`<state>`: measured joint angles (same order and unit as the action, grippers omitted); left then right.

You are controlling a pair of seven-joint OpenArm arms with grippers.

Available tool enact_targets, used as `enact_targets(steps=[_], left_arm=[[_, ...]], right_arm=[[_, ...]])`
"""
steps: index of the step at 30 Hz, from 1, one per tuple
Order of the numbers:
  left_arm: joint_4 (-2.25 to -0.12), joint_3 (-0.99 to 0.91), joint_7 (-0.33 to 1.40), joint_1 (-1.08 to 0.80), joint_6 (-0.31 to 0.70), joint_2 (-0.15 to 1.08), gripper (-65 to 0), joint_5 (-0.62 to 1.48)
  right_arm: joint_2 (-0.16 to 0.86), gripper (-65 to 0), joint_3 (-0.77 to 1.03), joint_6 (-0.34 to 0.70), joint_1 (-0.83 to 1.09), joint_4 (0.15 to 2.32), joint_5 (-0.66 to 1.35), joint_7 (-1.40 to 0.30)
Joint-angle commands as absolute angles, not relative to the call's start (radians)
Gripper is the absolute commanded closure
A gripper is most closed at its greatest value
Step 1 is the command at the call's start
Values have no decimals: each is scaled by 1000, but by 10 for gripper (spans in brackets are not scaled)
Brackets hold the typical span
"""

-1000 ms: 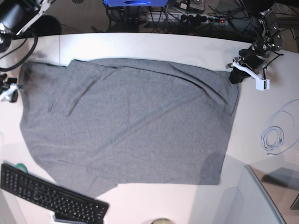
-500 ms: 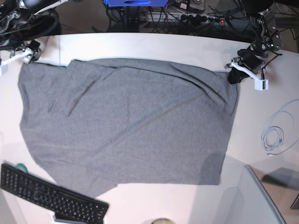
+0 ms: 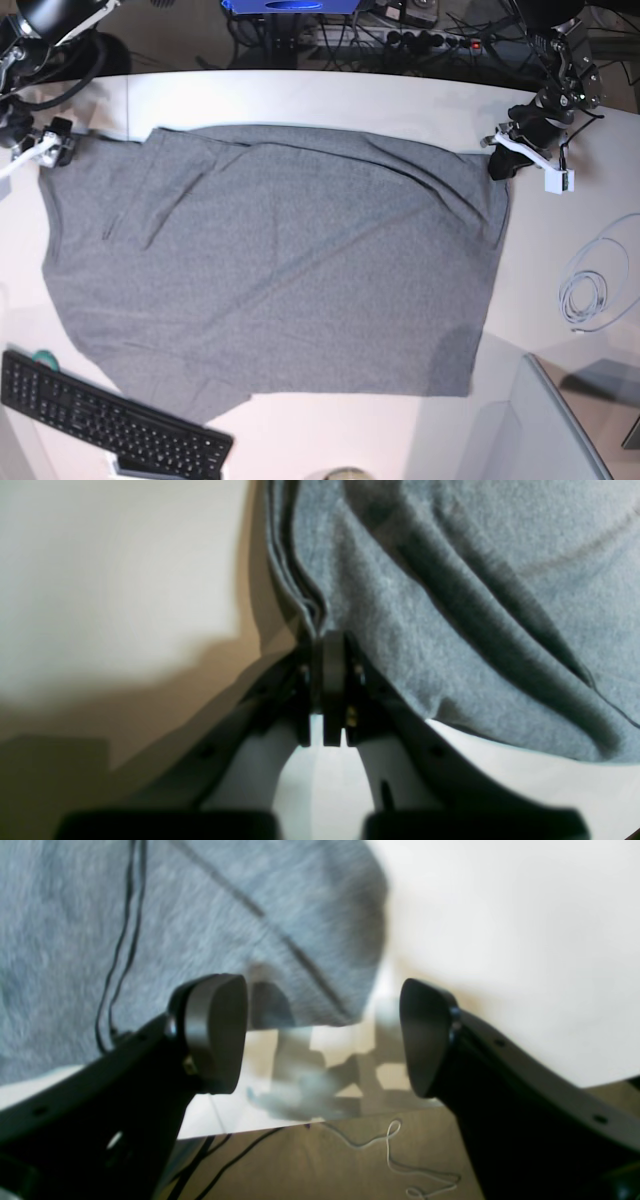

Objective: Layout the t-shirt on the table in an organized manner, then fold the t-shirt properly
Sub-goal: 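Pull the grasped shirt edge taut with both grippers, spreading it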

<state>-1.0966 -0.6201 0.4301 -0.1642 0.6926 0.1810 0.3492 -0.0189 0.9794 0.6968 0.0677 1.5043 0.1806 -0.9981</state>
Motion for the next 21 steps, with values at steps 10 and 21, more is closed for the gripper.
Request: enact_targets(steps=[10,21], left_arm=[[-1104,-625,423,-163,698,194,0,355],[-1104,-627,423,-163,698,194,0,357]], right_arm=[[7,-342,934,698,62,1471,193,-981],[8,-30,932,698,61,1471,193,-987]])
